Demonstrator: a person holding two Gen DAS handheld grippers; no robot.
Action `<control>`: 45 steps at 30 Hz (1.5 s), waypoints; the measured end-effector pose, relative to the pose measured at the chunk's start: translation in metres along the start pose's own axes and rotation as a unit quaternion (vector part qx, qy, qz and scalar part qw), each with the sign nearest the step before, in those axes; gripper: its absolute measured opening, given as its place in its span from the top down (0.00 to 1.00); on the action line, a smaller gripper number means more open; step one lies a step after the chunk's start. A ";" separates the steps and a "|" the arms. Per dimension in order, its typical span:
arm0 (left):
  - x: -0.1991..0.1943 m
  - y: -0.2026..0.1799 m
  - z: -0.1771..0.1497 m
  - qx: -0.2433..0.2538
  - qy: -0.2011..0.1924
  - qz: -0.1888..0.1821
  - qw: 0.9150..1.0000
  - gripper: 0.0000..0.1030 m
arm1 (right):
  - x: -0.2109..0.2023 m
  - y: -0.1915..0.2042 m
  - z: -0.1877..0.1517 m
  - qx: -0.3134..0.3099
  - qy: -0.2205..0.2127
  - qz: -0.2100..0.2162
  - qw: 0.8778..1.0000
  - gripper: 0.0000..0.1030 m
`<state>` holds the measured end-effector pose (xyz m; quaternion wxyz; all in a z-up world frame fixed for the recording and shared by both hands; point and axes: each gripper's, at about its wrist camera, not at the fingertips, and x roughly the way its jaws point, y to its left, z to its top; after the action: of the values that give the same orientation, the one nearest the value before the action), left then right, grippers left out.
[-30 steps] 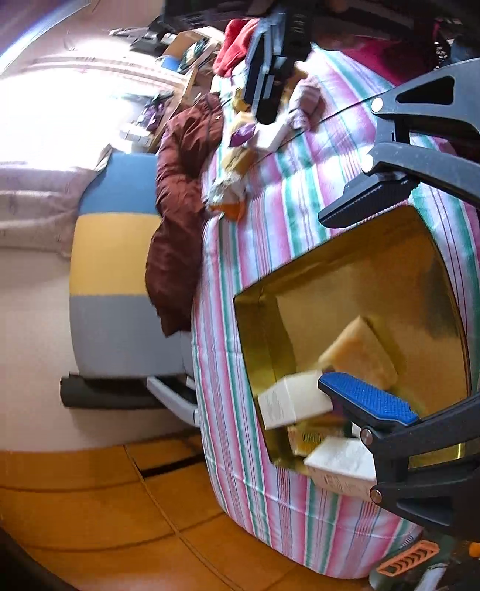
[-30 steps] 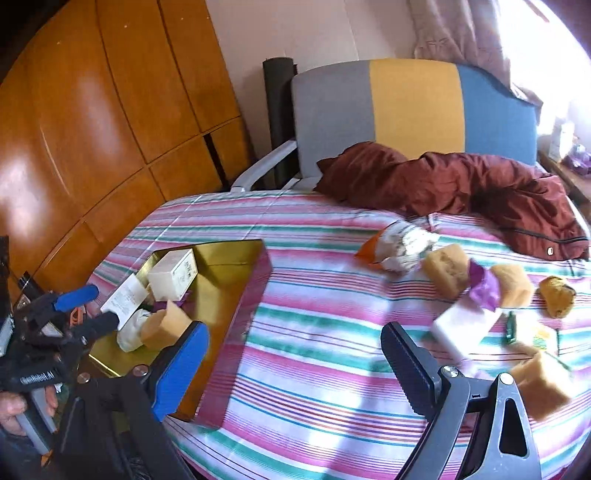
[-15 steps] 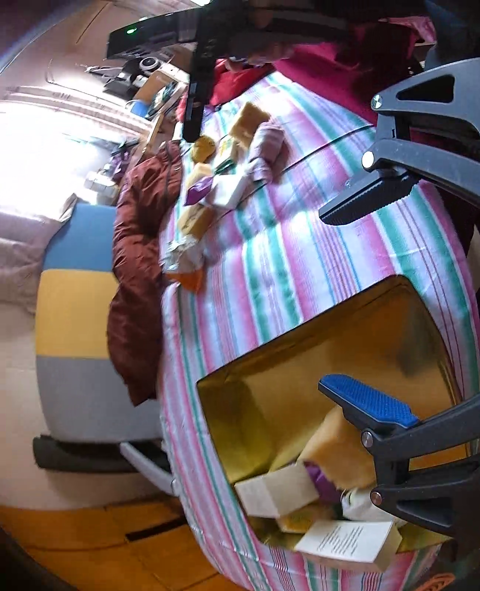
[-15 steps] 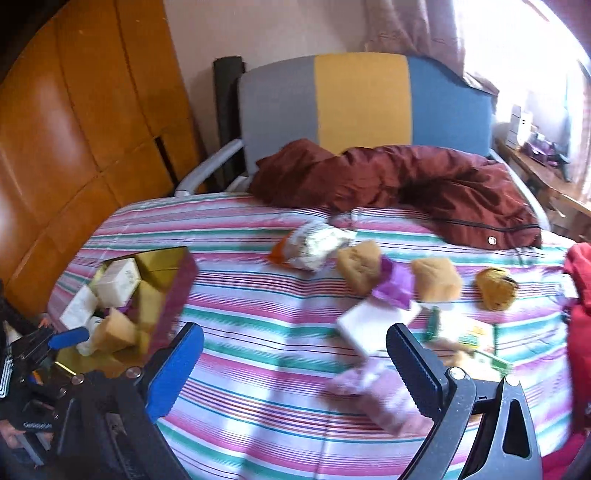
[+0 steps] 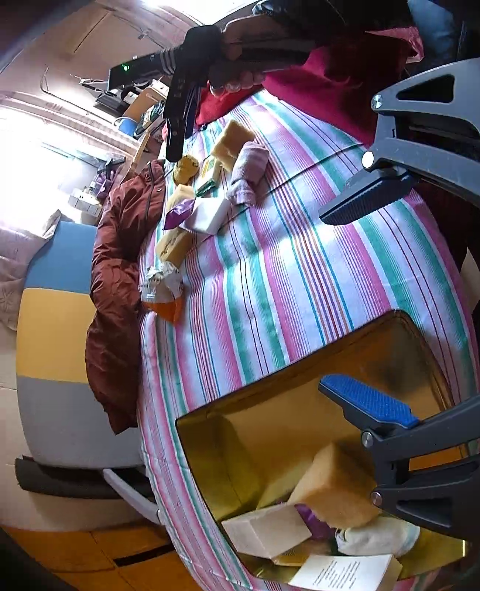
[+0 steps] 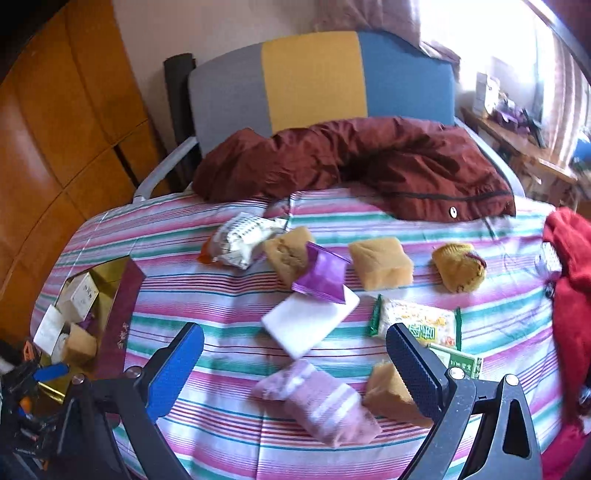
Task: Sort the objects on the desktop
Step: 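Move both tools away from the tray back toward the remaining items, then grasp the white snack bag with the left tool while the right tool grasps a yellow sponge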
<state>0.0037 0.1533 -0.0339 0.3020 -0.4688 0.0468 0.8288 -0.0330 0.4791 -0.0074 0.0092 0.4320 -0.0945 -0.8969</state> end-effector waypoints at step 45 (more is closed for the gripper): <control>0.157 0.005 0.204 -0.040 0.057 -0.026 0.997 0.02 | 0.176 0.022 0.072 -0.204 0.106 0.021 0.973 0.43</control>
<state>-0.2111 0.2946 -0.0485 0.3016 -0.5278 0.0183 0.7938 -0.2005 0.4515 -0.0958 0.1254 0.5112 0.0827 -0.8462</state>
